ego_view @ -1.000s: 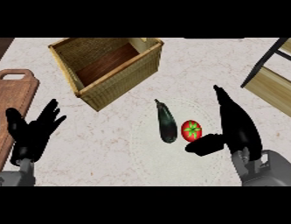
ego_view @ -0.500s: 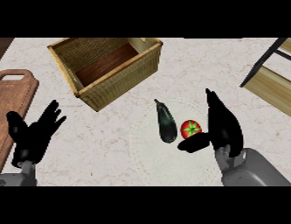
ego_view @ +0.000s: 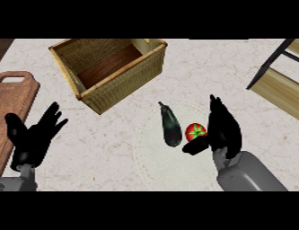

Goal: Pick the tomato from the placemat and place it in the tiered shelf

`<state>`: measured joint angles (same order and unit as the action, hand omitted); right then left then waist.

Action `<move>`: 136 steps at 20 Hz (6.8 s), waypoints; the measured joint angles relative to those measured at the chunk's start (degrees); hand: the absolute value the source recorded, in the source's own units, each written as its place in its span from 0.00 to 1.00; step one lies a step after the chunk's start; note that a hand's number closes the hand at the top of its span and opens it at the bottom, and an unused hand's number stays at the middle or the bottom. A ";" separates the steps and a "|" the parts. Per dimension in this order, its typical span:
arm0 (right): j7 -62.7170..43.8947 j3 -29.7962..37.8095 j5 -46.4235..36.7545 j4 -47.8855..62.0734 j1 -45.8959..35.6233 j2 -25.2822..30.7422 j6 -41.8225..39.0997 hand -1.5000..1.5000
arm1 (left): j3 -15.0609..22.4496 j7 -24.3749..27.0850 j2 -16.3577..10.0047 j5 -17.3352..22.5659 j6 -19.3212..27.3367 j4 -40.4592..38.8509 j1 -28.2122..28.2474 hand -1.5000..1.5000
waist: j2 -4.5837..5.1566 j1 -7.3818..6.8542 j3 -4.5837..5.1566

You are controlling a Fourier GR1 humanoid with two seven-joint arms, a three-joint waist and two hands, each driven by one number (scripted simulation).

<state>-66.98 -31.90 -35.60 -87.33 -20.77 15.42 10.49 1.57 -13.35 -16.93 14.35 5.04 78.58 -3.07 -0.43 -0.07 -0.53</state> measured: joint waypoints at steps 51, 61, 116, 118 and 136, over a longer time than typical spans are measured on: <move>2.02 24.25 -18.83 -22.09 -13.17 1.30 -14.73 1.00 | -3.48 -0.84 3.00 -3.37 -2.56 1.84 1.49 0.50 | -0.42 0.99 0.26; 2.99 39.21 -14.29 -22.53 -24.49 9.67 -24.36 1.00 | -3.76 -1.16 3.41 -3.65 -2.41 1.68 1.14 0.50 | -0.33 0.80 0.22; 35.85 58.10 -7.98 35.33 -38.13 32.86 -12.82 0.00 | -5.48 -0.99 4.93 -5.79 -4.91 1.18 0.11 0.50 | 0.09 -0.52 0.09; 35.42 59.61 -6.86 35.49 -38.66 32.32 -10.75 0.00 | -4.94 -1.65 5.61 -6.22 -4.25 1.92 0.31 0.50 | 0.10 -0.59 0.09; 32.61 71.53 -0.10 33.24 -40.50 38.82 3.76 0.00 | -5.55 -2.37 5.91 -6.31 -4.55 2.50 0.63 0.50 | 0.07 -0.05 0.21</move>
<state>-34.37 39.63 -35.70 -54.10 -61.27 54.24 14.26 -3.98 -15.72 -11.01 8.04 0.49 81.09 -2.44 -0.35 -0.12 -0.33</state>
